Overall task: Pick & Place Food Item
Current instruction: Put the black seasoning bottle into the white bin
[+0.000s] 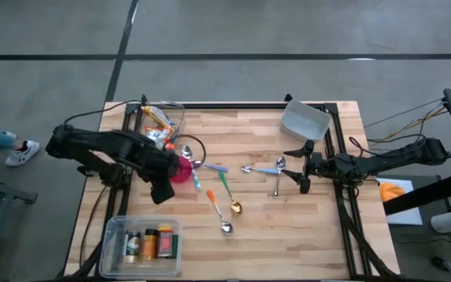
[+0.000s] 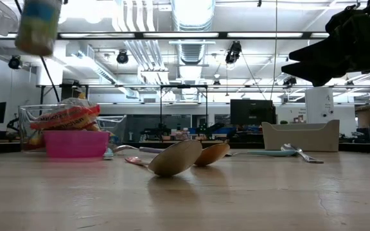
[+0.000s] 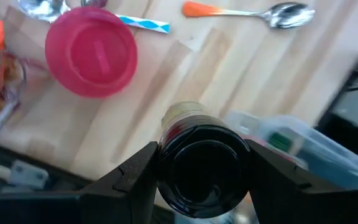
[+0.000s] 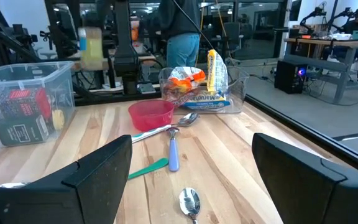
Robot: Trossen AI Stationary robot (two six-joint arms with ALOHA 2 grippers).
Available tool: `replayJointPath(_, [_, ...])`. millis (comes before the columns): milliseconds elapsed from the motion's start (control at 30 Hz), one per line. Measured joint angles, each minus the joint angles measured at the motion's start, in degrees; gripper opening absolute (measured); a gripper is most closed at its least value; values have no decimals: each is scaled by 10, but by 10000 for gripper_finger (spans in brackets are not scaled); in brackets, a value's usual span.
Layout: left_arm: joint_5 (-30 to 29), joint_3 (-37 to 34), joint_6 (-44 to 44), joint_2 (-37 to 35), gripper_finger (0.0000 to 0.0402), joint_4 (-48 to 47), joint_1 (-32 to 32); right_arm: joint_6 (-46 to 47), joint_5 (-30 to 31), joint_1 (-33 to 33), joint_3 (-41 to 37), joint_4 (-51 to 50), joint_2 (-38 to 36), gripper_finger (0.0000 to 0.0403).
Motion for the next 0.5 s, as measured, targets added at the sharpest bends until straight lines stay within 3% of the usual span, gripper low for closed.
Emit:
replayJointPath(167, [31,65,-55,-19,199,-5,-3,-2,0,0,0,0,0,329])
replayJointPath(500, [66,70,-310,-68,199,-6,-75,0,0,0,0,0,0,329])
